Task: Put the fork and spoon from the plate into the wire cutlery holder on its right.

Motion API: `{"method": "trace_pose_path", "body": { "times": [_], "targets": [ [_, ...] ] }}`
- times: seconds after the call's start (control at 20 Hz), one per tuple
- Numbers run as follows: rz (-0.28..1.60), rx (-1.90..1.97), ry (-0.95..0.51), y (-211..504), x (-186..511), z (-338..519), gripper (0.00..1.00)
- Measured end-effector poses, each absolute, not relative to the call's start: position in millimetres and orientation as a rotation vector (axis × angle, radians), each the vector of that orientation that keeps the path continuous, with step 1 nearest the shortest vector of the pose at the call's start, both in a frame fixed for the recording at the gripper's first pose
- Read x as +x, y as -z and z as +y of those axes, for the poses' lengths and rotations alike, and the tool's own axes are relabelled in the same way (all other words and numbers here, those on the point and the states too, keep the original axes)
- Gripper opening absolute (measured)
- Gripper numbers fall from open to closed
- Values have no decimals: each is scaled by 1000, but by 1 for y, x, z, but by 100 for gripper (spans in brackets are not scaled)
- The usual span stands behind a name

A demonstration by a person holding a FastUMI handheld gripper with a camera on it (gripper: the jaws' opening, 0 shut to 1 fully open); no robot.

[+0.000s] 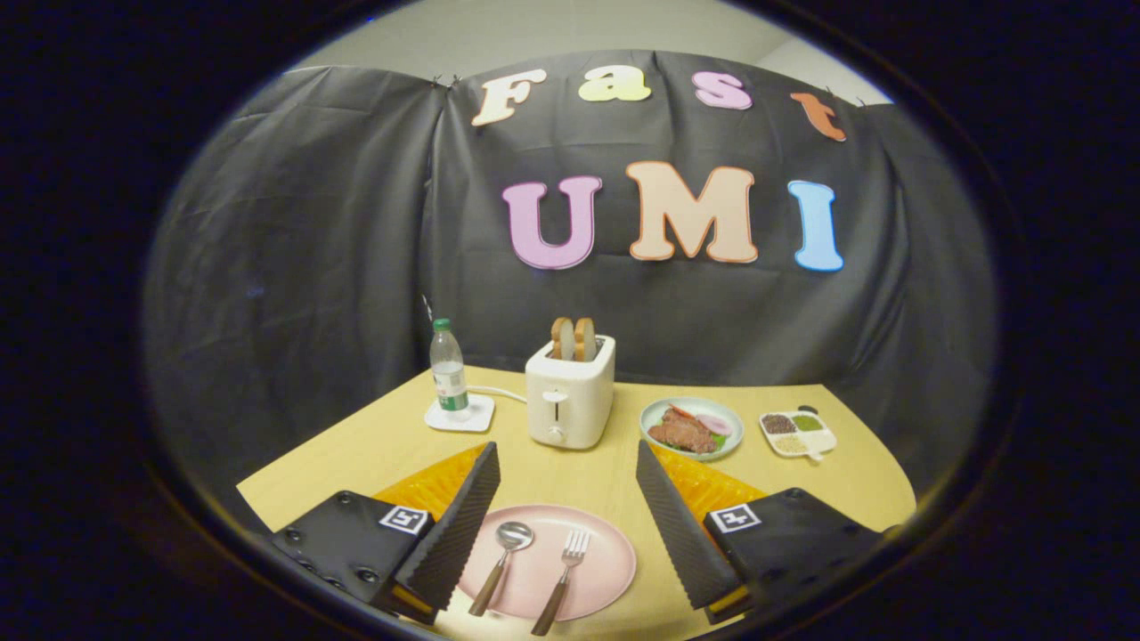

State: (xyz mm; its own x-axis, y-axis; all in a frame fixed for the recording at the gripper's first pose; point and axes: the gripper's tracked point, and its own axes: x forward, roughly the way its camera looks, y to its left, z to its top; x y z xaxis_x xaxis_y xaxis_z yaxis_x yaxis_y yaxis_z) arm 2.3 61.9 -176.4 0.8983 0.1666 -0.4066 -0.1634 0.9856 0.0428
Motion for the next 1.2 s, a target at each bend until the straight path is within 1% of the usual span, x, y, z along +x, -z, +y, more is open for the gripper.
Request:
{"method": "trace_pose_path", "body": {
  "times": [0.7, 1.2],
  "targets": [
    [703, 4, -161, 289, -19, 59, 98],
    [891, -62, -160, 349, -52, 57, 98]
  ]
}}
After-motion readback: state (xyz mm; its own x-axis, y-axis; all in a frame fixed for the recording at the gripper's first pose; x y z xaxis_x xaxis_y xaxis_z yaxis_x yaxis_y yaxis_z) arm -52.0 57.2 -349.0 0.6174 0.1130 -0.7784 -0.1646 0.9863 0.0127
